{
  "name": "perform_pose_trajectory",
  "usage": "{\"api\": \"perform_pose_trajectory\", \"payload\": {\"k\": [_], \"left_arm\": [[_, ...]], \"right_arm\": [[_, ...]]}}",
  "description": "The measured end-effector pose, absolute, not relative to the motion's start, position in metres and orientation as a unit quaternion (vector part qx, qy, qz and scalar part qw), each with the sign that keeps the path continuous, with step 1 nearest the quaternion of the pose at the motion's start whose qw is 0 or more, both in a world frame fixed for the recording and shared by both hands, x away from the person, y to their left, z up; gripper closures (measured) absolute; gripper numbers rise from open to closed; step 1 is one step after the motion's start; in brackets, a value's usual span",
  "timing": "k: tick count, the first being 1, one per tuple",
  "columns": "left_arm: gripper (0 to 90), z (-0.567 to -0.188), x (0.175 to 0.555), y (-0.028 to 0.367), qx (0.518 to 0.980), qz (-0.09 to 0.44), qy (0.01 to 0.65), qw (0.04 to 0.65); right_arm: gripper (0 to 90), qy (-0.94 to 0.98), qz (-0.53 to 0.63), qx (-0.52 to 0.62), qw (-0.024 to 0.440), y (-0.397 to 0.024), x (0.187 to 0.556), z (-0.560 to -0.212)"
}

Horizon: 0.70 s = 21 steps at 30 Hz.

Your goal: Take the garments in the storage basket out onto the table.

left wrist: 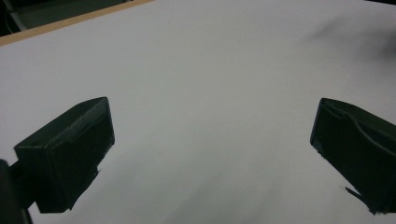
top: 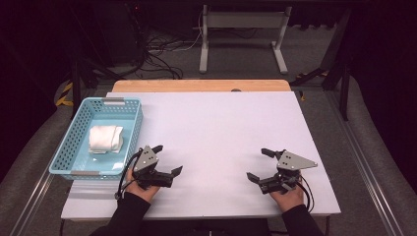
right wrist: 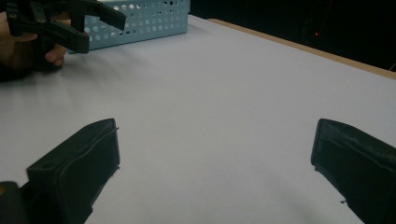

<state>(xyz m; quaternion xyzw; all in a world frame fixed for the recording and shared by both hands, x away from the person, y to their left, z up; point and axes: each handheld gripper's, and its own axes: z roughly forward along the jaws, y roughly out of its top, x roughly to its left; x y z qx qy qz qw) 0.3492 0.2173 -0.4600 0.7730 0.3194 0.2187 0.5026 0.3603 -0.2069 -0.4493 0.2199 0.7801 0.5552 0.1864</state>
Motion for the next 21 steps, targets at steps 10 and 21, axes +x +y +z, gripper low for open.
{"api": "perform_pose_trajectory", "payload": {"k": [10,21], "left_arm": [[0.1,-0.4593,0.3505,0.2206,0.777,0.209,0.335,0.491],[0.1,-0.4576,0.3507,0.2214,0.776,0.197,0.337,0.496]], "right_arm": [[2.8,0.783,0.553,0.222,0.181,-0.2071,0.3611,-0.4494],[3.0,0.783,0.553,0.222,0.179,-0.2079,0.3611,-0.4494]]}}
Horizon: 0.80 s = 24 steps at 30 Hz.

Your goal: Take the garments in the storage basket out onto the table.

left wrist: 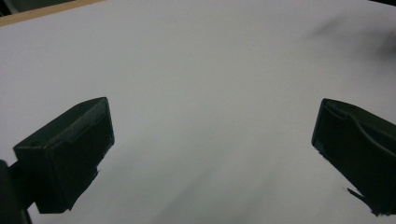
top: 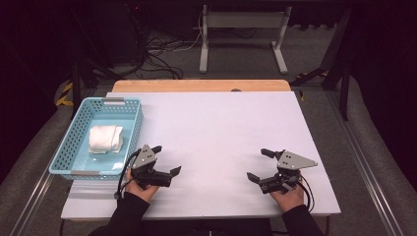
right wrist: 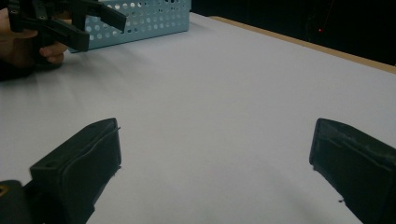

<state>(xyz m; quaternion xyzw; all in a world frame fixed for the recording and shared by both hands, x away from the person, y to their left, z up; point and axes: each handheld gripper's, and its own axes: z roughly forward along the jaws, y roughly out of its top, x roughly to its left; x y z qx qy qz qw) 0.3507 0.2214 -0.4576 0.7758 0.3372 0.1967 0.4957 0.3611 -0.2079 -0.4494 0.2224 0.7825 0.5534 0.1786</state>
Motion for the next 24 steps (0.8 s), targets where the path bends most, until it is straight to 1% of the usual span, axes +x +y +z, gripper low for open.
{"api": "perform_pose_trajectory", "payload": {"k": [3,10,14,24], "left_arm": [[0.1,-0.455,0.351,0.221,0.777,0.192,0.337,0.495],[0.1,-0.444,0.351,0.222,0.784,0.200,0.326,0.489],[0.4,-0.440,0.351,0.223,0.783,0.191,0.329,0.493],[0.6,-0.418,0.349,0.222,0.791,0.199,0.321,0.481]], "right_arm": [[3.0,0.783,0.554,0.222,0.178,-0.208,0.361,-0.449],[3.3,0.784,0.554,0.219,0.176,-0.207,0.360,-0.450],[3.3,0.784,0.554,0.218,0.175,-0.207,0.361,-0.450],[3.4,0.786,0.554,0.215,0.173,-0.206,0.361,-0.450]]}}
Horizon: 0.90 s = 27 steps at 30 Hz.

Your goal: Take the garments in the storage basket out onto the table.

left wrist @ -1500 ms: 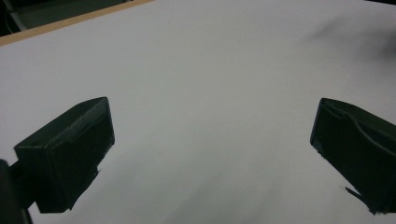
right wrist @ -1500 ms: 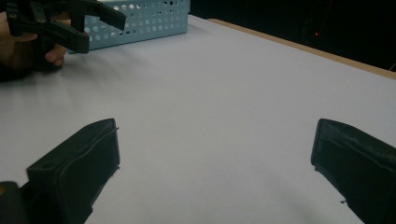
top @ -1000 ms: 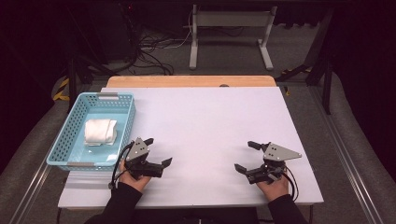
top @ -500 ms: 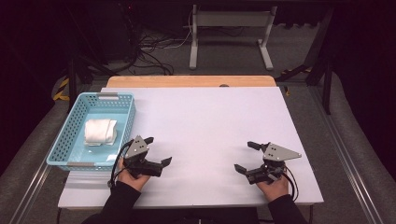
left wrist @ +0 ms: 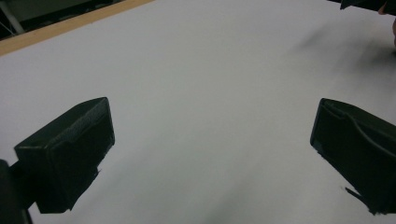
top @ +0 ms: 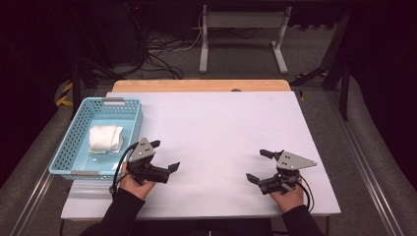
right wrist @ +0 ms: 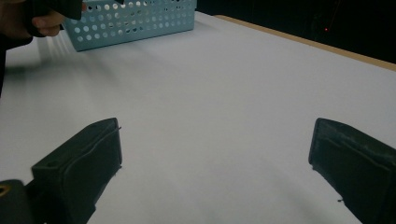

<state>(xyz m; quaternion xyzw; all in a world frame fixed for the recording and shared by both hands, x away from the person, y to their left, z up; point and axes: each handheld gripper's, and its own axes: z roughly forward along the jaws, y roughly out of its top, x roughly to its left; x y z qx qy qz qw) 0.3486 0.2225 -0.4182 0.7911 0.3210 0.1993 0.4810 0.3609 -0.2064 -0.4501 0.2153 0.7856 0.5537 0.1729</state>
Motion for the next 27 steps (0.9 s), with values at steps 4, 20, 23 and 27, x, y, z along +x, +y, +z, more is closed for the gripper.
{"api": "perform_pose_trajectory", "payload": {"k": [4,20,23,27], "left_arm": [[0.7,-0.411,0.349,0.223,0.795,0.206,0.316,0.475],[1.2,-0.394,0.355,0.230,0.797,0.208,0.316,0.471],[1.3,-0.392,0.356,0.232,0.797,0.208,0.315,0.472],[1.2,-0.390,0.358,0.235,0.795,0.205,0.320,0.473]], "right_arm": [[3.5,0.786,0.553,0.215,0.171,-0.206,0.361,-0.450],[3.6,0.787,0.554,0.213,0.168,-0.206,0.361,-0.450],[3.7,0.788,0.553,0.213,0.167,-0.206,0.361,-0.450],[3.7,0.788,0.553,0.212,0.167,-0.205,0.361,-0.451]]}}
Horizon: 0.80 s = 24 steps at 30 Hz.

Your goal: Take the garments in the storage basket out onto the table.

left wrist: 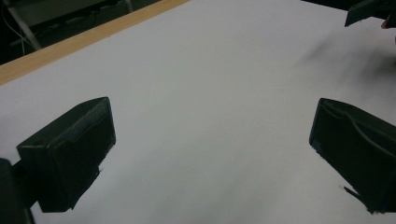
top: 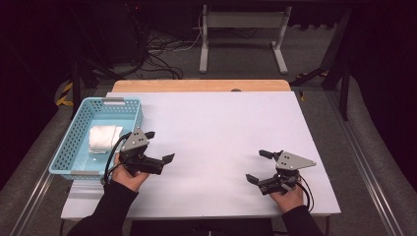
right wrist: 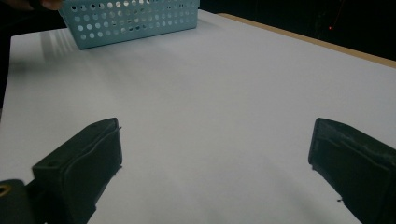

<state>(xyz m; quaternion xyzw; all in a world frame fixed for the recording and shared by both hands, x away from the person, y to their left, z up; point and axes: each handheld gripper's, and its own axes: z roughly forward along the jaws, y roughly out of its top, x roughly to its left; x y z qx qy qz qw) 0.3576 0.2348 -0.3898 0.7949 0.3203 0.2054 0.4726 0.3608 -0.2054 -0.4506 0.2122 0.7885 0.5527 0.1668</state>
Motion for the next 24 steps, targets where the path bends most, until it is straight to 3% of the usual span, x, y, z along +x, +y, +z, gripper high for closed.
{"api": "perform_pose_trajectory", "payload": {"k": [24], "left_arm": [[0.4,-0.365,0.373,0.258,0.794,0.219,0.345,0.450]], "right_arm": [[3.1,0.790,0.553,0.212,0.159,-0.205,0.362,-0.451]]}}
